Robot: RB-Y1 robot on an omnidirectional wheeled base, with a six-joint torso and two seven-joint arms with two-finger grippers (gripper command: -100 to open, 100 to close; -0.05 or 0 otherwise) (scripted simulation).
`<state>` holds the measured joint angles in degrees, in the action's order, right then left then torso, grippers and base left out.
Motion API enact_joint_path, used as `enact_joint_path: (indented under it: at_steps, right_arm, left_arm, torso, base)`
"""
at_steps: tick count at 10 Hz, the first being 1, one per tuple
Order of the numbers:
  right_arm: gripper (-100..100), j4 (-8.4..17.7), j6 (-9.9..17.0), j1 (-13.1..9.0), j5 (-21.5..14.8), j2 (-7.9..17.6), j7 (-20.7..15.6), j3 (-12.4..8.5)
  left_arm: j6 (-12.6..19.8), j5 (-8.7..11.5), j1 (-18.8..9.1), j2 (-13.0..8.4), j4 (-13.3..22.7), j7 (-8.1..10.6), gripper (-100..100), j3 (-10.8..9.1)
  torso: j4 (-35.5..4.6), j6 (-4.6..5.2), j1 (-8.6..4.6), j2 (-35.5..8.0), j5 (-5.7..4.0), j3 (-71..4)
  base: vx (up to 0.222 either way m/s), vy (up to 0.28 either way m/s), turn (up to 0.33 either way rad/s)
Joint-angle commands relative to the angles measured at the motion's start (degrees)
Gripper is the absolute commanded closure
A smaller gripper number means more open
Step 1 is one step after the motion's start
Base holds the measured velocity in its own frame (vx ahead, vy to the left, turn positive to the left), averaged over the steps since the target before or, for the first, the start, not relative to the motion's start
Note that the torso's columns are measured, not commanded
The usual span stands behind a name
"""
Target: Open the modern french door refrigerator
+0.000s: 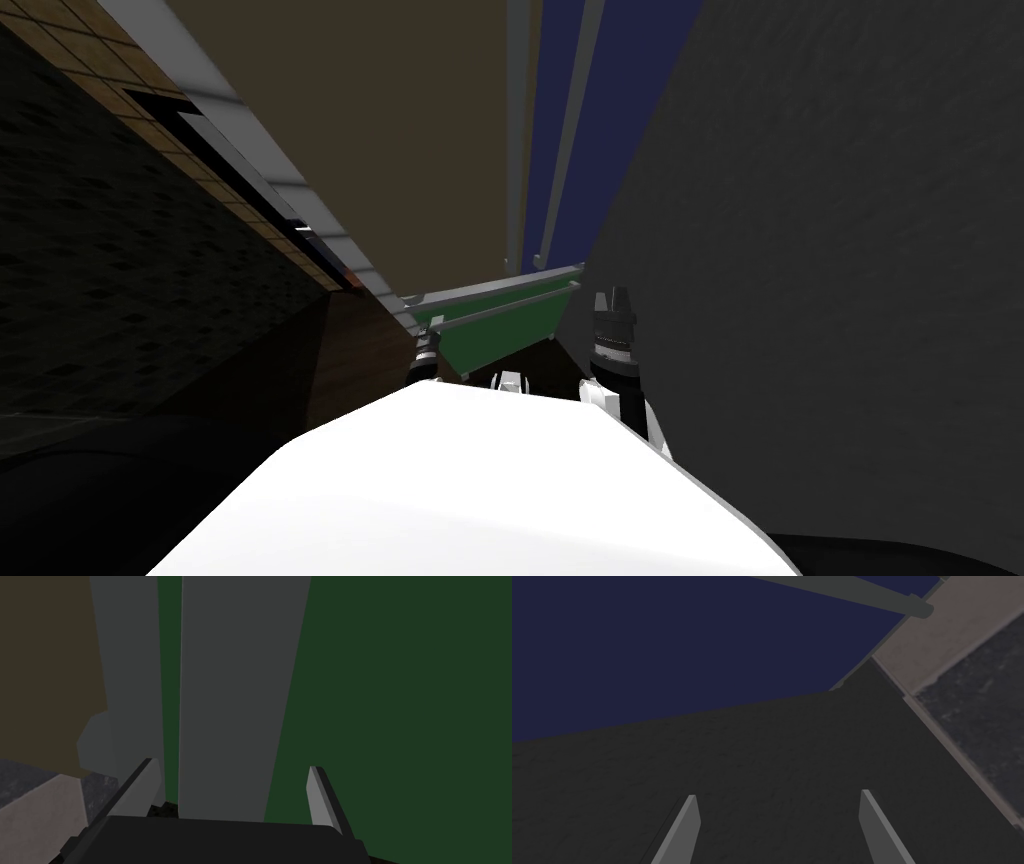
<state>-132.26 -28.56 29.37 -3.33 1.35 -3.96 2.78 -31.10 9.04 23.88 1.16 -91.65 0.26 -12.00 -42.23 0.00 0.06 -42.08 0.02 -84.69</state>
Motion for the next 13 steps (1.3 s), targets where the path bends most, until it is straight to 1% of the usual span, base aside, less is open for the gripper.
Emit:
enact_joint_path:
  at_steps: [1,2,3,5,6,7,9,12,13]
  right_arm:
    - [0,0.0,0.0,-0.01,0.0,-0.01,0.0,0.0]
    - [0,0.0,0.0,-0.02,0.0,-0.01,0.0,0.01]
    - [0,0.0,0.0,-0.01,0.0,0.0,0.0,0.0]
    - [0,0.0,0.01,-0.03,0.0,-0.02,0.0,0.02]
    - [0,0.01,0.01,-0.04,0.0,-0.02,0.0,0.02]
    - [0,0.01,0.01,-0.03,0.0,-0.02,0.0,0.02]
    - [0,0.0,0.0,-0.02,0.0,-0.01,0.0,0.01]
    - [0,0.0,0.01,-0.03,0.0,-0.02,0.0,0.01]
    - [0,0.0,0.01,-0.03,0.0,-0.02,0.0,0.01]
  left_arm:
    - [-1.29,-0.17,-0.19,0.09,1.56,0.04,100,0.24]
    - [-0.59,-0.05,-0.12,-0.06,0.76,0.08,100,0.07]
    - [-0.22,-0.04,0.61,-0.07,-0.57,0.16,100,0.24]
    - [0.32,-0.02,1.24,-0.04,-1.54,0.2,100,0.4]
    - [0.85,-0.01,1.87,-0.01,-2.52,0.25,100,0.55]
    - [0.5,-0.01,1.53,-0.04,-1.98,0.21,100,0.42]
    - [0.61,-0.09,2.58,0.09,-2.72,0.31,100,0.91]
    - [0.5,-0.16,3.41,0.16,-3.55,0.4,100,1.32]
    - [0.54,-0.13,3.29,0.12,-3.32,0.38,100,1.21]
  torso:
    - [-0.02,0.11,0.07,0.02,0.01,0.01]
    - [0.0,0.08,0.06,-0.14,0.07,0.11]
    - [0.07,0.05,0.14,-0.05,0.18,0.11]
    - [0.0,0.04,-0.22,-0.44,0.09,0.32]
    - [-0.05,0.04,-0.14,-0.34,0.02,0.24]
    - [-0.07,0.03,-0.13,-0.25,-0.03,0.15]
    - [-0.05,0.0,0.02,-0.04,-0.04,-0.01]
    - [-0.07,0.0,-0.11,-0.32,-0.01,0.21]
    - [-0.08,0.01,-0.1,-0.23,-0.03,0.15]
  base:
    - [-0.041,-0.013,0.012]
    - [-0.024,-0.004,0.006]
    - [-0.109,-0.075,0.008]
    - [-0.171,-0.11,0.013]
    - [-0.176,-0.111,0.005]
    - [-0.087,-0.058,0.006]
    - [-0.114,-0.062,0.009]
    - [-0.162,-0.091,0.006]
    - [-0.073,-0.05,0.006]
